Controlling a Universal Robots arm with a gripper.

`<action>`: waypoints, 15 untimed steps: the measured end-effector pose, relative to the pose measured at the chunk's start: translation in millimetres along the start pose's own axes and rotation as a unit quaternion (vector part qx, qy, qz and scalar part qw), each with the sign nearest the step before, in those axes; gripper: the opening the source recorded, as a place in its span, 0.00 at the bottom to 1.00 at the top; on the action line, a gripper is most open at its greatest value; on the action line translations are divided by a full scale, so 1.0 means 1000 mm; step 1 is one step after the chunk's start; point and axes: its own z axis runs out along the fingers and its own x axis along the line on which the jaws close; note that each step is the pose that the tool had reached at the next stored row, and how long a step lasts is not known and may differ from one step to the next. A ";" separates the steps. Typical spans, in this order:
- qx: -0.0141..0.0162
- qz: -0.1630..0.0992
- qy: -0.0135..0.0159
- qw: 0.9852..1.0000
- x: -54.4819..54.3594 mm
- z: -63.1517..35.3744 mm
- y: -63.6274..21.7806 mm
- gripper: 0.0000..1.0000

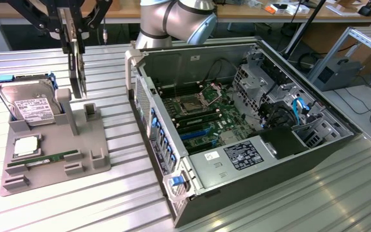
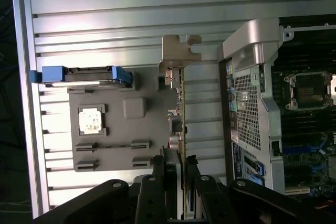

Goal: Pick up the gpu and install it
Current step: 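Pick up the gpu and move the gpu toward the slot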

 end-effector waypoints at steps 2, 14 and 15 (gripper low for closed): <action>0.000 0.000 0.000 1.000 0.000 -0.0014 0.0000 0.27; 0.000 0.000 0.000 1.000 0.000 -0.0085 0.0001 0.27; 0.000 0.000 0.000 1.000 0.000 -0.0089 0.0001 0.27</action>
